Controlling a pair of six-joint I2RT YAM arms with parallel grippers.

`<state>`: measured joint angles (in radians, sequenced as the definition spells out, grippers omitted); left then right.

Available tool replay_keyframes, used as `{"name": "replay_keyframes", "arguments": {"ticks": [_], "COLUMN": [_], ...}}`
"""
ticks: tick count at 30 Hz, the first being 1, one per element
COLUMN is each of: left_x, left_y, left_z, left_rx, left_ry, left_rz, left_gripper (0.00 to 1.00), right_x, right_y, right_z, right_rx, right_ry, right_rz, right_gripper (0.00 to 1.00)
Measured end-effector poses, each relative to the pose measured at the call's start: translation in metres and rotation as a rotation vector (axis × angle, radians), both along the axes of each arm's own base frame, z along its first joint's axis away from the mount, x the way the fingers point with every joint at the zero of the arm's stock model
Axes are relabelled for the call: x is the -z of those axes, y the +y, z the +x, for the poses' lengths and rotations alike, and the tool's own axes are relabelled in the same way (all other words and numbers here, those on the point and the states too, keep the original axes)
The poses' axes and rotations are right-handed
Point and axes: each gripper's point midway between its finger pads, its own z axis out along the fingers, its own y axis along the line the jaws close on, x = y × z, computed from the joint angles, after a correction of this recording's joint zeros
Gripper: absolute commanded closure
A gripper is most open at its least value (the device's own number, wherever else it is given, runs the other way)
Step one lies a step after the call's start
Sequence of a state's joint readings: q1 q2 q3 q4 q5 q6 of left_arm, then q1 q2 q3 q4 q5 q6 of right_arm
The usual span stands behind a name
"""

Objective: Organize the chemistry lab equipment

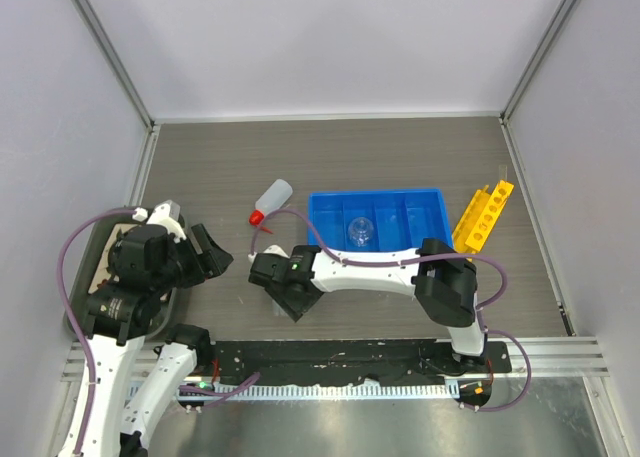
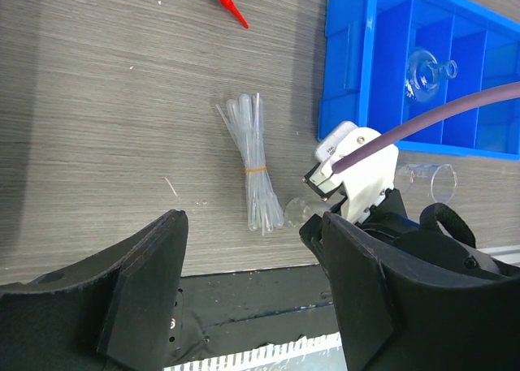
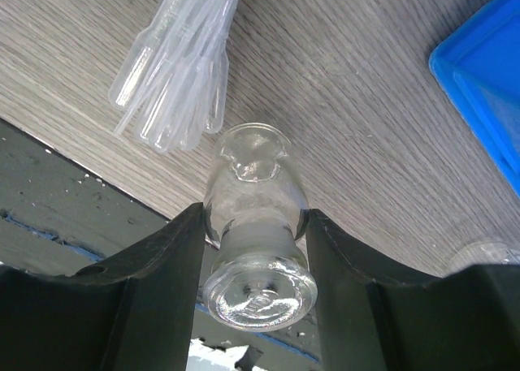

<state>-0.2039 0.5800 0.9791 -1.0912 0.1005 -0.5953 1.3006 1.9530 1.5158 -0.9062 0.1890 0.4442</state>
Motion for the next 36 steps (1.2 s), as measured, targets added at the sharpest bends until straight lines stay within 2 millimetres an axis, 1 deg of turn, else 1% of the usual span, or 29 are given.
{"name": "replay_keyframes", "arguments": {"ticks": [3, 5, 10, 13, 17, 20, 23, 26, 28, 29, 32, 34, 36], "left_x": [0.000, 0.000, 0.000, 0.000, 0.000, -0.001, -0.003, -0.005, -0.007, -0.007, -0.007, -0.007, -0.007], "left_y": [0.000, 0.000, 0.000, 0.000, 0.000, 0.000, 0.000, 0.000, 0.000, 0.000, -0.001, -0.001, -0.001], "left_z": [0.000, 0.000, 0.000, 0.000, 0.000, 0.000, 0.000, -0.001, -0.001, -0.001, -0.001, -0.001, -0.001], "left_rx": [0.000, 0.000, 0.000, 0.000, 0.001, 0.001, 0.002, 0.004, 0.005, 0.007, 0.008, 0.009, 0.010], "left_ry": [0.000, 0.000, 0.000, 0.000, -0.002, -0.004, -0.011, -0.018, -0.023, -0.023, -0.023, -0.023, -0.023], "left_rz": [0.000, 0.000, 0.000, 0.000, 0.001, 0.000, 0.000, -0.001, -0.002, -0.004, -0.004, -0.004, -0.002], "left_gripper": [0.29, 0.29, 0.29, 0.29, 0.28, 0.28, 0.28, 0.28, 0.29, 0.28, 0.28, 0.28, 0.28], "right_x": [-0.006, -0.015, -0.046, -0.063, -0.082, -0.095, -0.107, -0.123, -0.136, -0.141, -0.160, -0.164, -0.159], "right_y": [-0.002, -0.001, 0.007, 0.007, 0.000, -0.011, -0.026, -0.040, -0.048, -0.051, -0.060, -0.063, -0.065], "right_z": [0.000, 0.002, 0.010, 0.016, 0.026, 0.038, 0.058, 0.090, 0.116, 0.124, 0.157, 0.176, 0.190], "right_rx": [-0.007, -0.018, -0.054, -0.073, -0.078, -0.067, -0.024, 0.046, 0.097, 0.112, 0.162, 0.182, 0.190], "right_ry": [0.001, -0.006, -0.047, -0.078, -0.109, -0.132, -0.147, -0.168, -0.193, -0.203, -0.241, -0.258, -0.256], "right_rz": [-0.013, -0.015, -0.003, -0.004, -0.024, -0.034, -0.035, -0.018, 0.008, 0.019, 0.054, 0.064, 0.054], "right_gripper": [0.70, 0.71, 0.73, 0.74, 0.75, 0.76, 0.77, 0.78, 0.78, 0.78, 0.78, 0.78, 0.78]}}
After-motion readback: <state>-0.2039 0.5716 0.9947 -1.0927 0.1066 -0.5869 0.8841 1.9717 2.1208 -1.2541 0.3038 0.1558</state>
